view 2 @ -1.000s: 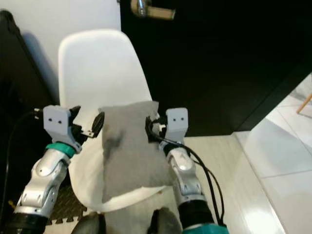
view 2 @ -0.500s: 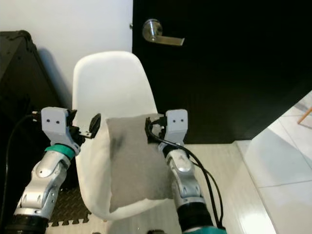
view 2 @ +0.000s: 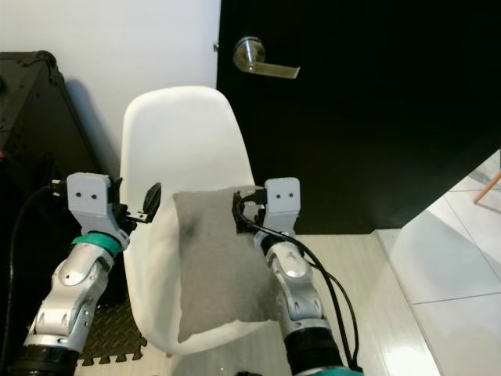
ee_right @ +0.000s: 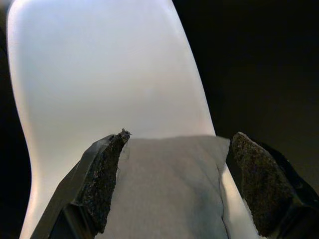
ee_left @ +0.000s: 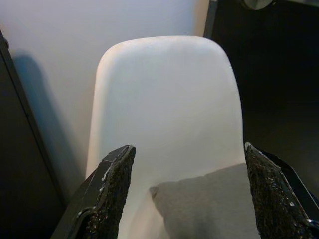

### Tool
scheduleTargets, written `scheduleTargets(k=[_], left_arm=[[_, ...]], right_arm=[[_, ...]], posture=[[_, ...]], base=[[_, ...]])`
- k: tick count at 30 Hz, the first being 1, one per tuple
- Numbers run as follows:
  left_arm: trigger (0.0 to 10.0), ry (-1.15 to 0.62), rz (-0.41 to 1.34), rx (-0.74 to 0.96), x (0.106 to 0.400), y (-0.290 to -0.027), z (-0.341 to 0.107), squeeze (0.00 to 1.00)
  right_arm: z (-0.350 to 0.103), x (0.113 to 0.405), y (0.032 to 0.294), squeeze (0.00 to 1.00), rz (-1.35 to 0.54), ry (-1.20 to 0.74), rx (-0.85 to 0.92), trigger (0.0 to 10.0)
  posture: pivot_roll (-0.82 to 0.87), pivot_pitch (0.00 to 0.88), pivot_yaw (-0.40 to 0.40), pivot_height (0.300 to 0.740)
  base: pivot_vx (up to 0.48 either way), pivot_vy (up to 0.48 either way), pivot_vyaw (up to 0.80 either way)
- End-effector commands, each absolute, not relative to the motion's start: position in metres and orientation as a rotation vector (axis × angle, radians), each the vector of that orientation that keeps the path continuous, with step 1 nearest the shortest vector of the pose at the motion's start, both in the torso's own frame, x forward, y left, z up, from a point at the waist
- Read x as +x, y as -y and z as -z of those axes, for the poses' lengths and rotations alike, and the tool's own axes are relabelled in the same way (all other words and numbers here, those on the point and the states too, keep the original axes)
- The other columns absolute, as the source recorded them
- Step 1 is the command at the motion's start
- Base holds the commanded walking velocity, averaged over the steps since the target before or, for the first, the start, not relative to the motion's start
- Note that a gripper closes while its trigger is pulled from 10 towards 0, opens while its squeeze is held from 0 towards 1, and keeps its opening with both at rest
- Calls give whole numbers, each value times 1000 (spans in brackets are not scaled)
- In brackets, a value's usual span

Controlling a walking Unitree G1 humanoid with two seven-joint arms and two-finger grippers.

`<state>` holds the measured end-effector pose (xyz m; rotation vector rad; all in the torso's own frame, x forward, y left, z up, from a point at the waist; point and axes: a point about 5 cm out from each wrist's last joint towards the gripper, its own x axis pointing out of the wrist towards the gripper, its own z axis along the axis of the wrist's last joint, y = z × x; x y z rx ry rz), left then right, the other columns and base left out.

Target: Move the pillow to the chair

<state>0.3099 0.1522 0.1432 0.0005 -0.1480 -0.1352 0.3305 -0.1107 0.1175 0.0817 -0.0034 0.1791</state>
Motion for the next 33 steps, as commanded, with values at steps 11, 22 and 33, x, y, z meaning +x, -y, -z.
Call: scheduleTargets(k=[11, 22, 33], left_arm=[[10000, 127, 138, -12, 311, -147, -138, 0], [10000, 123, 138, -4, 309, -148, -137, 0], [10000, 126, 144, -7, 310, -147, -139, 0]], right_arm=[[-108, 330, 114, 0, -162, -34, -15, 10000], [-108, 330, 115, 0, -142, -29, -5, 10000], [-109, 330, 114, 0, -143, -28, 11, 10000]], posture=[[64, 34, -34, 740], [67, 38, -29, 740], [68, 37, -28, 740]], base=[[0, 0, 98], [0, 0, 776], [0, 0, 800]])
